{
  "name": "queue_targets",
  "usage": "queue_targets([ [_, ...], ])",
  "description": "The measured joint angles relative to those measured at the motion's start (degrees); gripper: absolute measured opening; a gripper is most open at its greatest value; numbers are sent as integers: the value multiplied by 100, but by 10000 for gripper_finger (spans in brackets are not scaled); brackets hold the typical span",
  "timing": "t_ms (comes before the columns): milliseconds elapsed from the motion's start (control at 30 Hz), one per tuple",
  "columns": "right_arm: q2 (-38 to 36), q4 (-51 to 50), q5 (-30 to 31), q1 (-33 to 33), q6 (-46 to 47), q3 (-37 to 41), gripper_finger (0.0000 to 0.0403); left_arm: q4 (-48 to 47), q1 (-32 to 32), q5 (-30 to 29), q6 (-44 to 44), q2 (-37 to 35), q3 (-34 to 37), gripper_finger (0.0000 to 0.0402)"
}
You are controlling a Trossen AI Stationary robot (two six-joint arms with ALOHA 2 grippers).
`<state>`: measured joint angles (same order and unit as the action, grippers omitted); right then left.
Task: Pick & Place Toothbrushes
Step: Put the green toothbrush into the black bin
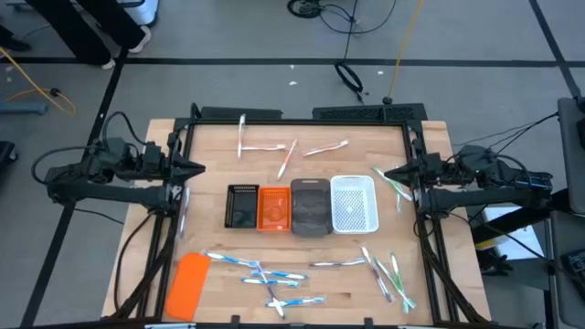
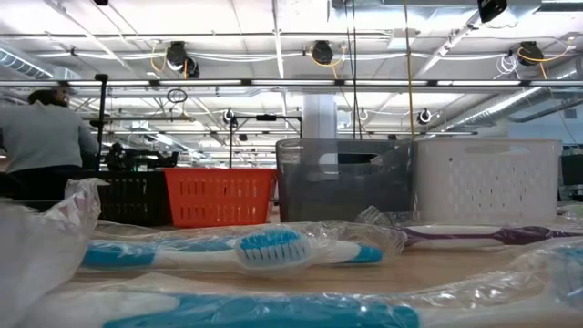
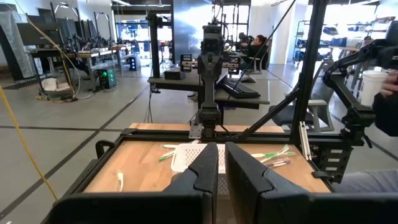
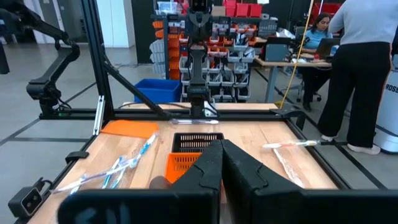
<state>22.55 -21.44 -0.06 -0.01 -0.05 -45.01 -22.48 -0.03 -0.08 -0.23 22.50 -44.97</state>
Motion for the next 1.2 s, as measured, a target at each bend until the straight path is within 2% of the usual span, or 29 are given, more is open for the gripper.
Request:
queue_targets([
  [333, 1, 64, -1, 2, 21, 0, 0, 0, 0, -2, 0, -1, 0, 31],
  [567, 121, 30, -10, 2, 513, 0, 0, -1, 0, 0, 0, 0, 0, 31],
  [900, 407, 62, 9, 2, 458, 135, 0, 0, 0, -2, 0, -2, 0, 31],
  [967, 502, 58, 392, -17, 311, 197, 0, 0, 0, 0, 0, -2, 0, 31],
  [1100, 777, -405, 1764, -150, 525, 236, 0, 8, 0, 0, 0, -2, 0, 31],
  [1200, 1037, -914, 2312, -320, 850, 240, 0, 47, 0, -1, 0, -2, 0, 31],
])
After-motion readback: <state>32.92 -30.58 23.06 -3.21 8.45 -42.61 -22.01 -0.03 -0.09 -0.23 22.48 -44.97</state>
